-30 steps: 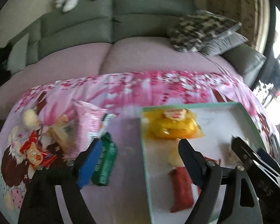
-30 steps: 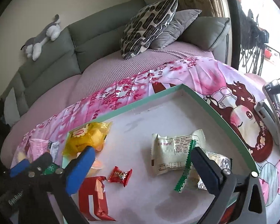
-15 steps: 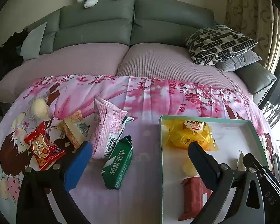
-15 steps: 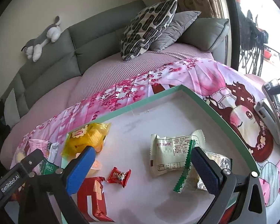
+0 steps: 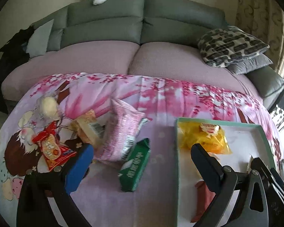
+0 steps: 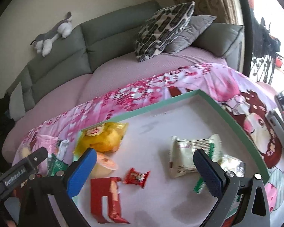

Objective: Organize snacks
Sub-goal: 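Withdraw both open tools from the tray toward the snack pile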

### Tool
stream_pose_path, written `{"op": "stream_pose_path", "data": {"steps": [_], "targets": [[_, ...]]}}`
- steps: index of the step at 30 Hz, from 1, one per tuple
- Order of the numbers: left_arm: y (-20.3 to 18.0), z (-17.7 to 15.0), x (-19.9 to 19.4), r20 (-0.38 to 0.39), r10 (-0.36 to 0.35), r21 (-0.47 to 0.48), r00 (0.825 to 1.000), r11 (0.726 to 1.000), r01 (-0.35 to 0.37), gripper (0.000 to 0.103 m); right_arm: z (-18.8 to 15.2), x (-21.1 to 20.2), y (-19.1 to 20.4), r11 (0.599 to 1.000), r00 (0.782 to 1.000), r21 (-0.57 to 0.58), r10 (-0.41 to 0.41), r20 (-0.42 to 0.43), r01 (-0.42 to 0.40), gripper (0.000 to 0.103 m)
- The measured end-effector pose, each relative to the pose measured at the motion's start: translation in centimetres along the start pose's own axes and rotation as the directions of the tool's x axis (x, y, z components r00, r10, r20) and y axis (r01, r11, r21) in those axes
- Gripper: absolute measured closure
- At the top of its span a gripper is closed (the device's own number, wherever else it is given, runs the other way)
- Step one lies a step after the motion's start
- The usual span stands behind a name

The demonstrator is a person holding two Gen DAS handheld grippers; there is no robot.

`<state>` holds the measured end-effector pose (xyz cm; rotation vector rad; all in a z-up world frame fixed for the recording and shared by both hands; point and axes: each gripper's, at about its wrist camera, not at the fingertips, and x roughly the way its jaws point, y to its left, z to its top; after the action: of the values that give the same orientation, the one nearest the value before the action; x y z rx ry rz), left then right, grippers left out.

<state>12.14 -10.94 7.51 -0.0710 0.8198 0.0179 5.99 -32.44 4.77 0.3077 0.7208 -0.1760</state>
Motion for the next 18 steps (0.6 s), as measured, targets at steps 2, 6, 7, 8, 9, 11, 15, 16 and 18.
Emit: {"op": "stream_pose_path", "data": {"steps": [2, 6, 7, 8, 9, 11, 15, 16, 18], "targets": [[0.6, 0.2, -0.1, 0.001, 0.015, -0.013, 1.0, 1.0, -0.015, 0.001, 0.0, -0.1, 0.7, 1.0, 1.0, -0.018, 0.009, -0.003, -0.009, 0.0], [2.2, 0.5, -0.2, -0.004, 0.075, -0.047, 0.997, 0.996, -0.075, 0.001, -0.2, -0.2, 1.8, 0.999, 1.0, -0.033, 0.027, -0.011, -0.027, 0.0], [2.6, 0.5, -0.2, -0.008, 0.091, -0.056, 0.996, 0.994, -0.091, 0.001, -0.2, -0.3, 2.0, 0.999, 1.0, -0.038, 0.028, -0.011, -0.028, 0.0], [3.1, 0.6, -0.2, -0.013, 0.108, -0.063, 0.994, 0.992, -0.108, 0.001, -0.2, -0.3, 2.3, 0.999, 1.0, -0.046, 0.028, -0.011, -0.028, 0.0], [3.7, 0.7, -0.2, -0.017, 0.126, -0.07, 0.992, 0.989, -0.127, 0.001, -0.2, -0.5, 2.8, 0.998, 1.0, -0.058, 0.028, -0.011, -0.028, 0.0], [5.0, 0.8, -0.4, -0.022, 0.168, -0.084, 0.985, 0.982, -0.17, 0.001, 0.0, -0.7, 3.4, 0.997, 0.999, -0.072, 0.034, -0.003, -0.034, 0.0], [7.6, 1.0, -0.6, -0.033, 0.209, -0.123, 0.977, 0.97, -0.212, 0.001, 0.4, -1.1, 5.2, 0.994, 0.998, -0.091, 0.057, 0.004, -0.057, 0.0], [8.3, 1.1, -0.7, -0.034, 0.215, -0.133, 0.976, 0.967, -0.217, 0.001, 0.6, -1.2, 5.6, 0.994, 0.998, -0.095, 0.063, 0.005, -0.062, 0.0], [9.6, 1.2, -0.8, -0.035, 0.223, -0.16, 0.974, 0.961, -0.226, 0.001, 0.9, -1.3, 6.9, 0.99, 0.997, -0.114, 0.082, 0.007, -0.08, 0.0]]}}
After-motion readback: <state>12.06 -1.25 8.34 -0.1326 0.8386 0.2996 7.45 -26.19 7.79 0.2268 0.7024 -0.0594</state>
